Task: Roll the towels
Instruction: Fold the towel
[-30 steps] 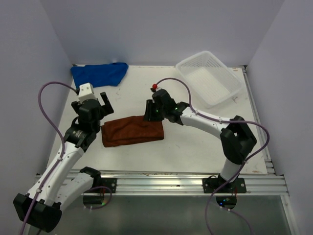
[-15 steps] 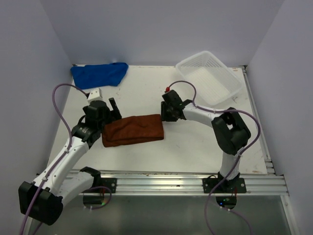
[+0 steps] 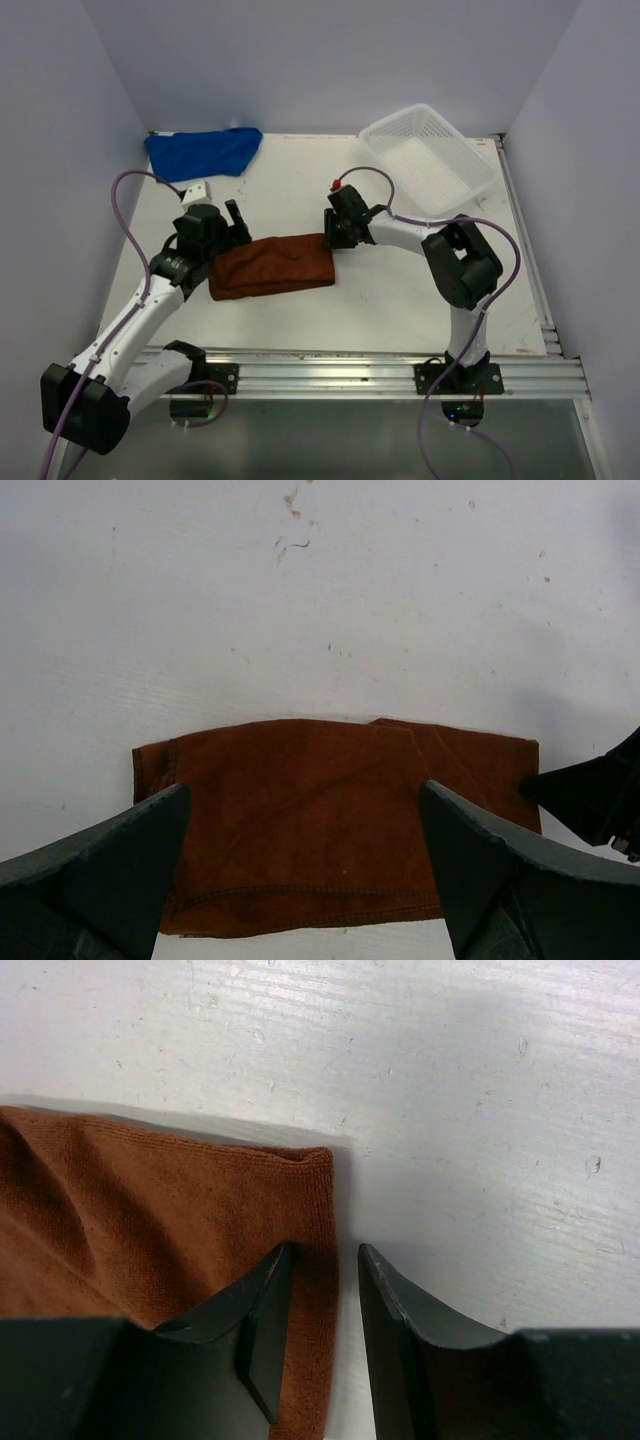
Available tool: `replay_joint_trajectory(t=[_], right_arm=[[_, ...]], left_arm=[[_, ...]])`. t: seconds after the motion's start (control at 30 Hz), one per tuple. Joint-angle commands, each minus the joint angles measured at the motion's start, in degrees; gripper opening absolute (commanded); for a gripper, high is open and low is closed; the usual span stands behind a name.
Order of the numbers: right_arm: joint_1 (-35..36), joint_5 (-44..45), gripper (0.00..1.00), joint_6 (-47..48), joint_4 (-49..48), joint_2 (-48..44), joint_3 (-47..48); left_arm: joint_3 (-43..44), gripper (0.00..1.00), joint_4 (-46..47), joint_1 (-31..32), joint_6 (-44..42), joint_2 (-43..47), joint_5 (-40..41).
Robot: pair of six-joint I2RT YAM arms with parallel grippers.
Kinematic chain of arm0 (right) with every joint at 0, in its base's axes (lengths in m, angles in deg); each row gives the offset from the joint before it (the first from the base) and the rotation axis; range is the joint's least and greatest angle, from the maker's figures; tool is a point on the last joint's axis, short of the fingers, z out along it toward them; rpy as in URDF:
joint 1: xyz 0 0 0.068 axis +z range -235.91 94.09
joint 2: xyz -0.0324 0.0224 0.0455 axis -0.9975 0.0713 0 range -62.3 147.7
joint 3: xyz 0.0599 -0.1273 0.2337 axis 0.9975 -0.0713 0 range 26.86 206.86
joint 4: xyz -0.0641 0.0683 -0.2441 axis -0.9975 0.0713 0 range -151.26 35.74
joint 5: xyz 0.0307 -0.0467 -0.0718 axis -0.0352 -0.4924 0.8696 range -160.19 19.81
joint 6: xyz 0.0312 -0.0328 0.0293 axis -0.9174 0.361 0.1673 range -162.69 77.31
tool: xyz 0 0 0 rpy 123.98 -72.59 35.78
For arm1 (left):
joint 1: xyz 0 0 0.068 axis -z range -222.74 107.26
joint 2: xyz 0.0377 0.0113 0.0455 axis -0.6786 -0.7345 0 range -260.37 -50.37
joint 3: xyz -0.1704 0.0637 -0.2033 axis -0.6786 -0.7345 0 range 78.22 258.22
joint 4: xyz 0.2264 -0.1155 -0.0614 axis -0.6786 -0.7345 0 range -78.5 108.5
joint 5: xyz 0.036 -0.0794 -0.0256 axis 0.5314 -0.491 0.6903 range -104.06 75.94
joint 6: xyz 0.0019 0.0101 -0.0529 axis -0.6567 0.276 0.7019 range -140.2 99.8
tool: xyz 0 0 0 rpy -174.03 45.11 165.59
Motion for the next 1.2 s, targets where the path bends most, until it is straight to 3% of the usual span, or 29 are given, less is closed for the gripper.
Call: replay_joint_trajectory(t=[0.0,0.13,0.17,0.23,0.67,0.8,0.97,1.17], right_arm=[[-0.2,-0.7,0.36,1.2,-0.6,1.6,1.6],[-0.3,-2.2,0.16,2.6,0.5,1.7,2.4],[-0.6,-1.2,0.07,3.0,1.3,1.5,2.6],[-1.7,-1.0,0.00,4.2,3.3,1.1,2.7],[-8.1,13.8,0.00,7.6,9.6,-7.2,-3.9],[-9.9,12.8,0.00,7.4,9.0,-8.5,-6.2],[-9.9,11.3,0.00,7.3,8.3,-8.2,-6.9],[-10.0,11.1,0.00,7.0,7.3,-7.8,-8.0]], left_arm=[[-0.5,1.00,2.6,0.2,1.2,-0.2,-0.7],[-0.6,1.00,2.8,0.2,0.9,-0.1,-0.4],[-0.7,1.00,2.8,0.2,0.5,-0.1,0.6],[-1.0,1.00,2.6,0.2,0.1,-0.3,2.1],[-6.4,0.98,11.4,0.1,-0.2,-5.8,-11.9],[-7.9,0.94,15.9,0.1,-0.7,-8.0,-17.7],[-9.9,0.80,20.9,0.2,-0.6,-10.0,-25.1],[-11.4,0.72,24.0,0.2,-1.0,-14.0,-27.5]])
